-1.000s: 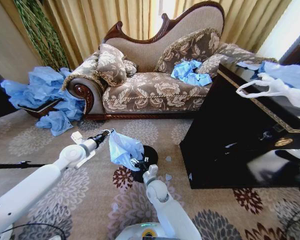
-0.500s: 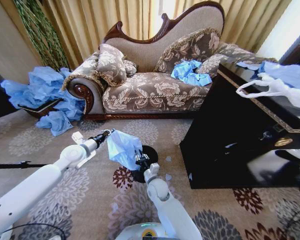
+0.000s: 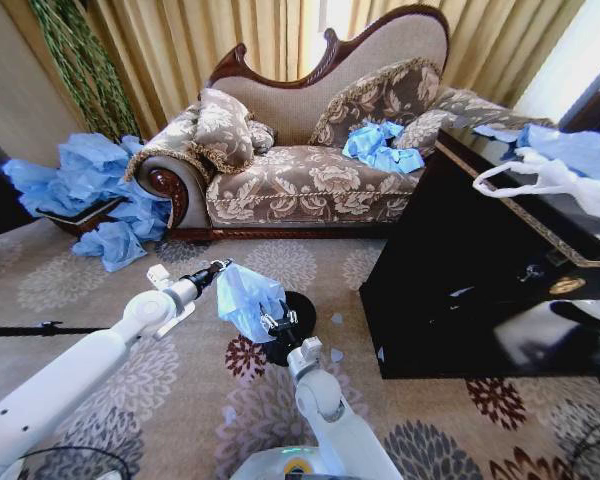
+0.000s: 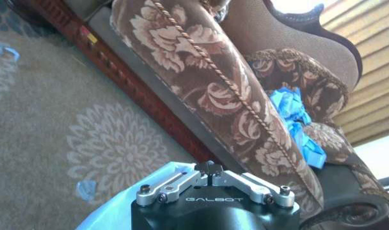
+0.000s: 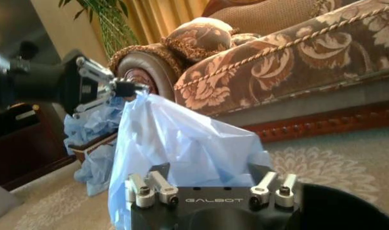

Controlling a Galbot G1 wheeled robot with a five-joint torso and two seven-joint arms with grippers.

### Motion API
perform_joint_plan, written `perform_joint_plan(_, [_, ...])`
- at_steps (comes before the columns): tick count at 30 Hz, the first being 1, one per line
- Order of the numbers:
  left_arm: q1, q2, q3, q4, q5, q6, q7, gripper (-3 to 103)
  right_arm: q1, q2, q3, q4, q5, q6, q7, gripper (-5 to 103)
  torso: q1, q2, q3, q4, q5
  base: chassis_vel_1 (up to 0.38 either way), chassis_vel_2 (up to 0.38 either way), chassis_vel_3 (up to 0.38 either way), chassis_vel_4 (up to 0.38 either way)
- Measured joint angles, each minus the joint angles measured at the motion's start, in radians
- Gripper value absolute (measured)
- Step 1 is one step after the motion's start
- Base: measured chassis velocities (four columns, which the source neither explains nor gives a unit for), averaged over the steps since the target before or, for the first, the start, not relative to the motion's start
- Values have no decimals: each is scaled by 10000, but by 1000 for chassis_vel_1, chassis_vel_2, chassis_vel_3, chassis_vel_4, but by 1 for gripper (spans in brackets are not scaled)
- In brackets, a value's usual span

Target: Place a garbage bag over the trash bin.

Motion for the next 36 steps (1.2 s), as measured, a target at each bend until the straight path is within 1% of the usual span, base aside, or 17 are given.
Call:
perform_joint_plan(2, [-9, 41, -1, -47, -59, -2, -3, 0, 114, 24, -137, -107, -41, -26, -8, 90, 0, 0, 0, -5, -2, 0, 0, 0, 0])
perform_joint_plan(3, [-9, 41, -1, -47, -59, -2, -3, 0, 114, 24, -137, -107, -41, -26, -8, 90, 0, 0, 0, -5, -2, 0, 0, 0, 0])
perform_joint_plan(5, [-76, 112, -6, -55, -167, -3, -3, 0, 266, 23, -329, -274, -48, -80, -9, 99, 0, 0, 0, -8, -1, 0, 0, 0, 0])
perform_joint_plan(8, [-147, 181, -8, -56, -263, 0, -3, 0, 476, 24, -506, -464, -55, -156, 12, 100, 0, 0, 1, -12, 8, 0, 0, 0, 0])
perform_joint_plan(9, [-166, 207, -10, -56, -287, 0, -2, 0, 545, 23, -557, -490, -47, -200, 23, 100, 1, 0, 1, -12, 19, 0, 0, 0, 0])
perform_joint_plan(10, [-197, 254, -27, -68, -333, 1, 2, 0, 724, 12, -699, -567, -24, -315, 64, 100, 1, 0, 1, -10, 62, 0, 0, 0, 0])
perform_joint_plan(11, [-211, 279, -43, -88, -366, 0, 2, 0, 852, -6, -807, -635, -16, -376, 96, 100, 1, 0, 1, -8, 72, 0, 0, 0, 0])
perform_joint_plan(12, [-225, 291, -58, -135, -434, -1, -8, 0, 1066, -110, -884, -709, -50, -483, 161, 100, 0, 0, 1, -4, 61, 0, 0, 0, 0])
perform_joint_plan(13, [-225, 291, -58, -135, -434, -1, -8, 0, 1066, -110, -884, -709, -50, -483, 161, 100, 0, 0, 1, -4, 61, 0, 0, 0, 0])
perform_joint_plan(14, [-234, 295, -73, -176, -488, -2, -19, 0, 1162, -178, -898, -733, -100, -546, 190, 100, 1, 0, 1, -3, 41, 0, 0, 0, 0])
perform_joint_plan(17, [-277, 328, -128, -451, -764, -5, -62, 0, 1609, -784, -855, -810, -395, -808, 208, 100, 1, 0, 1, -2, 39, 0, 0, 0, 0])
perform_joint_plan(18, [-277, 328, -128, -451, -764, -5, -62, 0, 1609, -784, -855, -810, -395, -808, 208, 100, 1, 0, 1, -2, 39, 0, 0, 0, 0])
perform_joint_plan(20, [-289, 262, -124, -628, -841, -21, -108, 0, 1793, -1235, -725, -706, -403, -956, 232, 100, 2, 0, 2, -4, 25, 0, 0, 0, 0])
perform_joint_plan(22, [-323, 182, -86, -755, -882, -41, -158, 0, 1845, -1460, -616, -563, -410, -977, 255, 100, 1, 0, 1, -1, 24, 0, 0, 0, 0])
perform_joint_plan(27, [-486, 41, 99, -936, -966, -57, -241, 0, 1768, -1700, -430, -321, -347, -955, 285, 100, 2, 0, 1, -3, 23, 0, 0, 0, 0])
perform_joint_plan(33, [-644, -69, 208, -1035, -1049, -75, -286, 0, 1504, -1910, -227, 157, -28, -704, 353, 100, 1, 0, 1, -1, 23, 0, 0, 0, 0])
perform_joint_plan(36, [-769, -197, 351, -1133, -1093, -86, -335, 0, 1439, -2091, -36, 448, 201, -562, 574, 100, 1, 0, 1, -2, 23, 0, 0, 0, 0])
